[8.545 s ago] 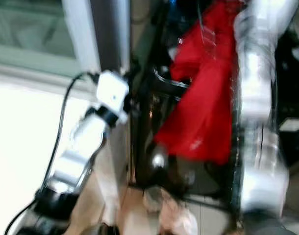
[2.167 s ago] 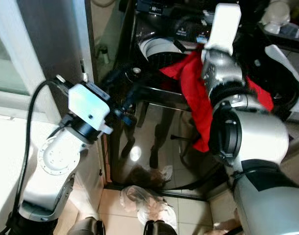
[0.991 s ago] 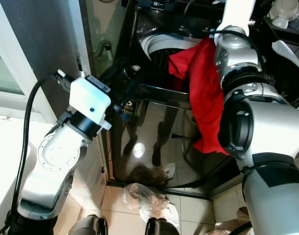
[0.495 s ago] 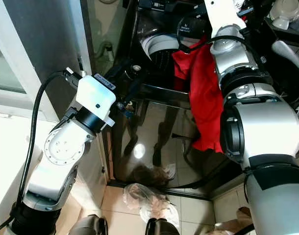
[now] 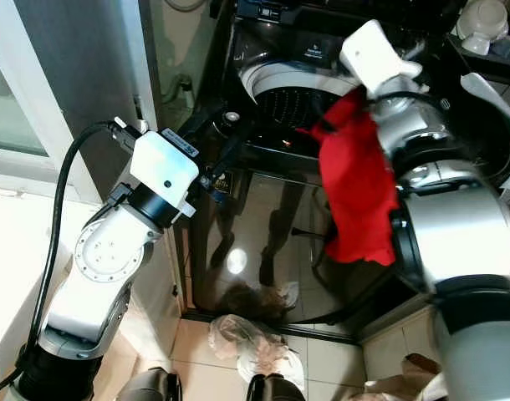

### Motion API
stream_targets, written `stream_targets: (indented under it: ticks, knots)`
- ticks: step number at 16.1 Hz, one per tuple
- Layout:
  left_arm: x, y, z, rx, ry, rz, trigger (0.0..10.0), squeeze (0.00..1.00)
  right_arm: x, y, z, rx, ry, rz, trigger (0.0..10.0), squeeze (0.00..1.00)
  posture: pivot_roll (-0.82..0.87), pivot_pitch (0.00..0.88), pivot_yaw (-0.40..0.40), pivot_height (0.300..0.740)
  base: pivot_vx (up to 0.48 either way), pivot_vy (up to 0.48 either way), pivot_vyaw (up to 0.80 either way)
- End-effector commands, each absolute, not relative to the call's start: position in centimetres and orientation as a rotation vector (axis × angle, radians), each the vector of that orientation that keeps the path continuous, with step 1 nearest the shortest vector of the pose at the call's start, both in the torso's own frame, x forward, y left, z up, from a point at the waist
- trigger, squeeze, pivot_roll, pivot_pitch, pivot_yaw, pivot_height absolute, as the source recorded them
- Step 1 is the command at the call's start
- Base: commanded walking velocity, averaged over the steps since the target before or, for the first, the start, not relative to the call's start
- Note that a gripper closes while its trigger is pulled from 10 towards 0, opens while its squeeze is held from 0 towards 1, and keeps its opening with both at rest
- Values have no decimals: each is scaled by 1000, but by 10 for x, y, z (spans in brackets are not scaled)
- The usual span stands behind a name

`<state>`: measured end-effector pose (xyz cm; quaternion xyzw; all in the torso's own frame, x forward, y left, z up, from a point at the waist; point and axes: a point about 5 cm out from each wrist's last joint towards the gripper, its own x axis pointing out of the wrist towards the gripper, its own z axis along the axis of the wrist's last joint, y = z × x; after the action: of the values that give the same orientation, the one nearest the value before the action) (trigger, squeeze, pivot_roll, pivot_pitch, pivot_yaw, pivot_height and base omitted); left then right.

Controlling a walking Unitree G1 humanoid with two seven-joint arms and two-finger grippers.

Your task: Clothes washing

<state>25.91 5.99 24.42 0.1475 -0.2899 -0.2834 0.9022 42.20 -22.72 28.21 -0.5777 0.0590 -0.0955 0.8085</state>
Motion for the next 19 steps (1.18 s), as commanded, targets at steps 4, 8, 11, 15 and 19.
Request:
stream_targets:
  ticks: [4,8,11,15,19]
  knots:
    - [264,54,248,299,-617,-611,10000,0,423,-220,288,-1521,78,-193,10000,1000,81,19,-105,736,0,0,0]
    - [265,54,248,301,-618,-608,10000,0,426,-208,292,-812,19,-180,10000,1000,80,17,-109,736,0,0,0]
    - [268,52,247,314,-622,-599,10000,0,426,-204,304,-300,-112,-204,10000,0,70,9,-116,736,0,0,0]
    - [267,50,243,319,-617,-606,10000,0,420,-201,304,-84,-331,-218,10000,0,42,4,-108,736,0,0,0]
    - [268,47,238,318,-612,-610,10000,0,374,-206,272,-49,-592,-297,10000,0,-11,4,-83,736,0,0,0]
